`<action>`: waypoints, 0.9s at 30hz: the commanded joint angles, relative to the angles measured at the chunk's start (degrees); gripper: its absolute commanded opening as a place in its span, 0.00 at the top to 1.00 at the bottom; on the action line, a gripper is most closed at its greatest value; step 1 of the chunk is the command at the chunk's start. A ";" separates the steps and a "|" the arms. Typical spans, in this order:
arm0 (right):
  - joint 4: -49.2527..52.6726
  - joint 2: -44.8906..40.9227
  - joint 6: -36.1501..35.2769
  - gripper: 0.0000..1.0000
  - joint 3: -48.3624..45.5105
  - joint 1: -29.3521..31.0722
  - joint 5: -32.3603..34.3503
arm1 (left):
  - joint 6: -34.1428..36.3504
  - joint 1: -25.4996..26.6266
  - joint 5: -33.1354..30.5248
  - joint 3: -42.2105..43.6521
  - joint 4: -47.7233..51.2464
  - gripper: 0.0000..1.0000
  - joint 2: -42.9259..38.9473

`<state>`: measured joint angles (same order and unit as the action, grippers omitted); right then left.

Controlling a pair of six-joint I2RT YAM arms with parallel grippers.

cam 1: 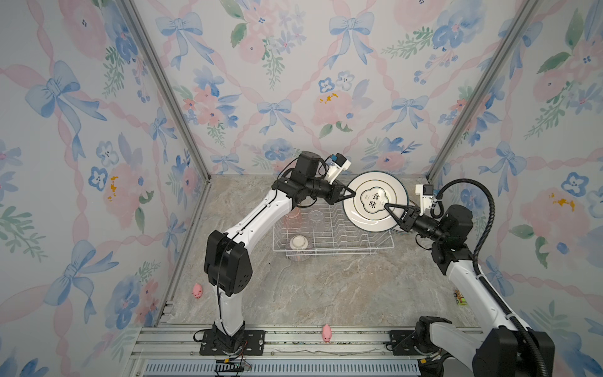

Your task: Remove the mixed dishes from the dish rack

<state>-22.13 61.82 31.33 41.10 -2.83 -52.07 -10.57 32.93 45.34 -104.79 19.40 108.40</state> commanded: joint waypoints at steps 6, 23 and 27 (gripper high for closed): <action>-0.42 -1.61 1.41 1.00 1.47 1.18 0.30 | 0.79 0.87 -1.51 -1.47 -2.70 0.57 1.09; 8.51 -2.55 2.09 1.00 3.79 -4.34 4.95 | 6.39 0.67 -21.88 6.59 -2.84 0.02 -5.51; 7.84 -2.28 3.54 1.00 3.38 -6.10 4.96 | 6.65 -0.07 -26.18 9.80 -4.50 0.02 -7.58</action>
<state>-12.78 60.31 33.17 42.57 -7.99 -47.16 -5.56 33.61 24.38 -96.88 16.84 103.98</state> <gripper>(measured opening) 0.121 0.979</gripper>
